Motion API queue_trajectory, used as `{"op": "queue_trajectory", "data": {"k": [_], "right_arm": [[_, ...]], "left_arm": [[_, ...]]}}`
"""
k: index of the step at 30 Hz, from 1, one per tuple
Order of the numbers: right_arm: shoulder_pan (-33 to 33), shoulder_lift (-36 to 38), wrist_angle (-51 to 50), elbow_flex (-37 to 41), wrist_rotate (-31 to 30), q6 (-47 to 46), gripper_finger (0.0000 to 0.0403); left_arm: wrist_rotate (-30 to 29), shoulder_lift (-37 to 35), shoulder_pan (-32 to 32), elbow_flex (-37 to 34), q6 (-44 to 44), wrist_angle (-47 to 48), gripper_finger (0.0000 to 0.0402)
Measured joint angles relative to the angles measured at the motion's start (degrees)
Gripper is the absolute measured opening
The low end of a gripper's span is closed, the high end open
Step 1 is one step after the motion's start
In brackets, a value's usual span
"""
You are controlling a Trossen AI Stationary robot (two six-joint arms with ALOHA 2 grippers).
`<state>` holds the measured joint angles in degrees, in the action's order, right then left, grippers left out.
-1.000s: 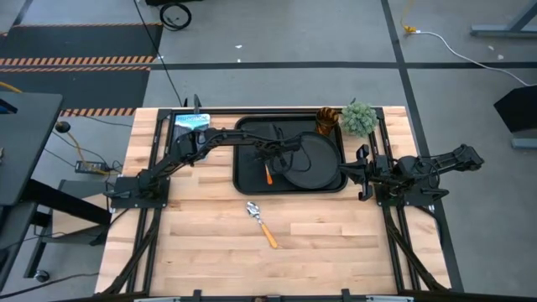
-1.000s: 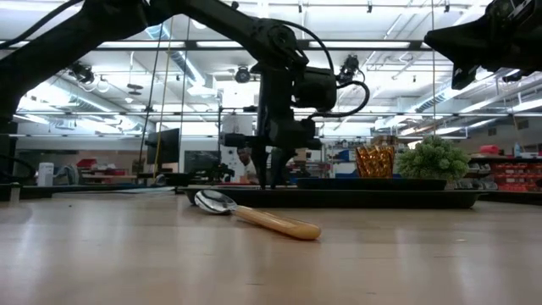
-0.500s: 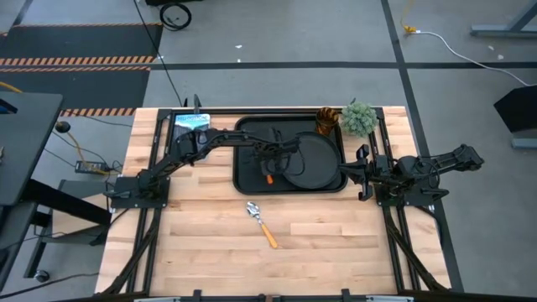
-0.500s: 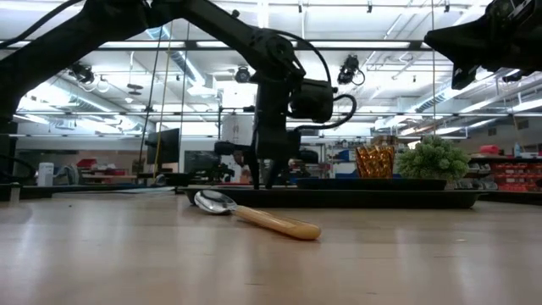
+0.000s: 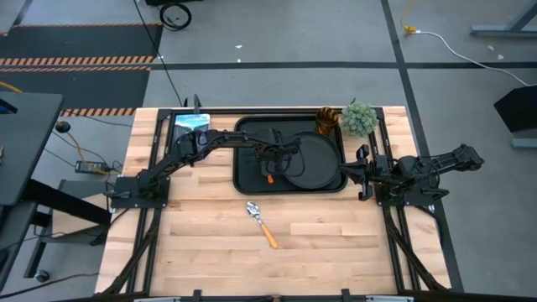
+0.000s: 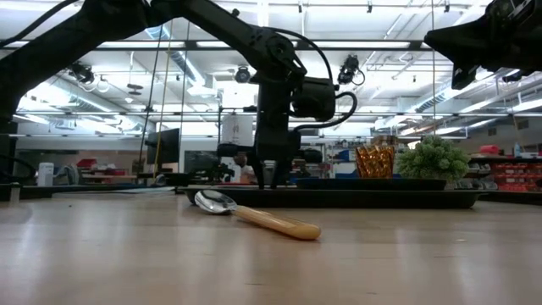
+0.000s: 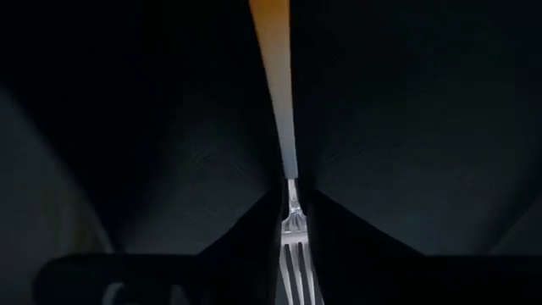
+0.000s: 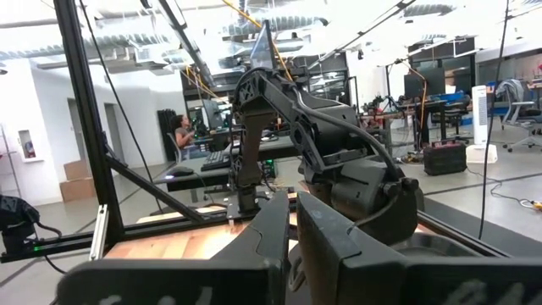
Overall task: Pick and place plate/cup/fork/spoon on tray
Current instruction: Put the orange fork on the black tray to the left side of the black plate
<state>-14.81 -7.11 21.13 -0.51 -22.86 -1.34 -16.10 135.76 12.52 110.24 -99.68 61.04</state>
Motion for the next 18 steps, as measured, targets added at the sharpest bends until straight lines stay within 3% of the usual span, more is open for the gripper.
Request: {"op": "queue_trajectory", "data": {"k": [10, 18], "right_arm": [[-0.02, 0.00, 0.00, 0.00, 0.01, -0.02, 0.0034], [0.00, -0.02, 0.00, 0.00, -0.01, 0.00, 0.0034]], "left_arm": [[0.13, 0.00, -0.50, 0.00, -3.80, 0.10, 0.0024], [1.13, 0.00, -0.42, 0.00, 1.77, 0.40, 0.0056]]}}
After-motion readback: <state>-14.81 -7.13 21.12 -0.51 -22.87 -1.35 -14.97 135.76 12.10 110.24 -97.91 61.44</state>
